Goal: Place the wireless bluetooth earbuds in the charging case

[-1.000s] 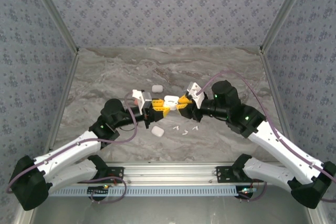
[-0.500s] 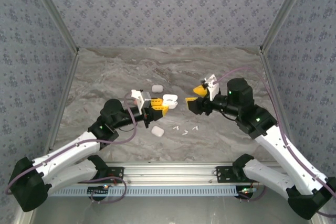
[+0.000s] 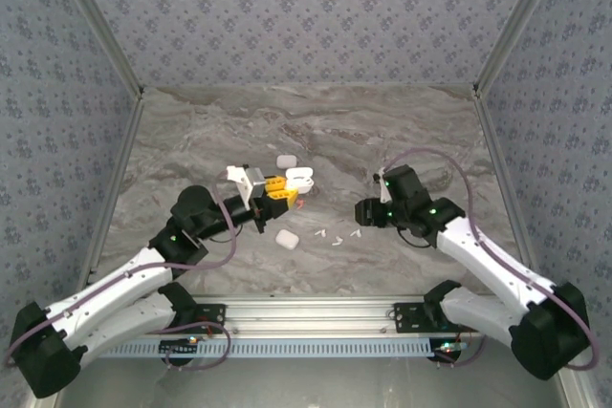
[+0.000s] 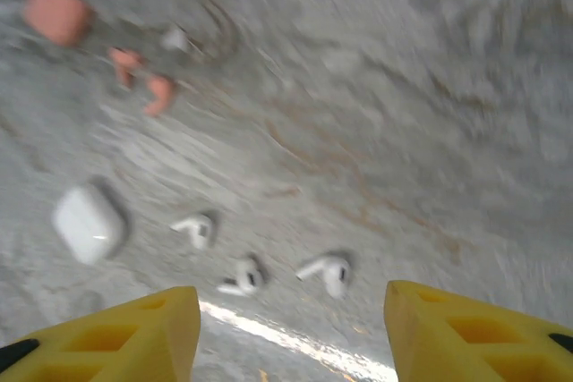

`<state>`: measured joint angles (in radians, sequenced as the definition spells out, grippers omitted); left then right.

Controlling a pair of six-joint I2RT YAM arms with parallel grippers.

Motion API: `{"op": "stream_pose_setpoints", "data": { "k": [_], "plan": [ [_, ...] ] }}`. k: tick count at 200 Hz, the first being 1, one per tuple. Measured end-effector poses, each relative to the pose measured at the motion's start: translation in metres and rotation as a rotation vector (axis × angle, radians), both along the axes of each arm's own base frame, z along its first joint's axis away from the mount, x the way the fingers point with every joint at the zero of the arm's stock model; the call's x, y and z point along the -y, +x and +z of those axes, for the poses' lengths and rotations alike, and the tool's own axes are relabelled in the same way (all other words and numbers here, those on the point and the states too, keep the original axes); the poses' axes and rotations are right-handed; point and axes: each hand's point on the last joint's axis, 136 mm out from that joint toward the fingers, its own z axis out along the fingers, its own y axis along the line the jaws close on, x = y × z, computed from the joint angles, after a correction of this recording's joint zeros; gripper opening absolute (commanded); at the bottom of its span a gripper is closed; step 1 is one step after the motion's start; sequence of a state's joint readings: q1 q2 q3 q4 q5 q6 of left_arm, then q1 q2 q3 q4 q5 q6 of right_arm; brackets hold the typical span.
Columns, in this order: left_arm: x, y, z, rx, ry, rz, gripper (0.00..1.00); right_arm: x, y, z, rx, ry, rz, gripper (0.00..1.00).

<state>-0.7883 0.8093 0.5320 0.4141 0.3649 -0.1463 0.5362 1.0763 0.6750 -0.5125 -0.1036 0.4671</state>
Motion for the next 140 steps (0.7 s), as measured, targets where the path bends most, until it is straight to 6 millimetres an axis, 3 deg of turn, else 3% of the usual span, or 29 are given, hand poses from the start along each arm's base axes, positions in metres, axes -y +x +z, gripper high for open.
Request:
{"op": "stream_pose_setpoints", "data": {
  "k": [22, 43, 140],
  "plan": [
    [-0.001, 0.0, -0.002, -0.004, 0.003, 0.001, 0.0, 0.003, -0.006, -0.029, -0.085, -0.026, -0.033, 0.53],
    [-0.001, 0.0, -0.003, -0.007, 0.006, 0.003, 0.0, 0.003, -0.006, -0.045, -0.126, -0.035, -0.051, 0.52],
    [-0.003, -0.001, -0.008, -0.015, 0.015, 0.008, 0.0, -0.013, 0.004, -0.068, -0.175, 0.004, -0.056, 0.43]
  ]
}}
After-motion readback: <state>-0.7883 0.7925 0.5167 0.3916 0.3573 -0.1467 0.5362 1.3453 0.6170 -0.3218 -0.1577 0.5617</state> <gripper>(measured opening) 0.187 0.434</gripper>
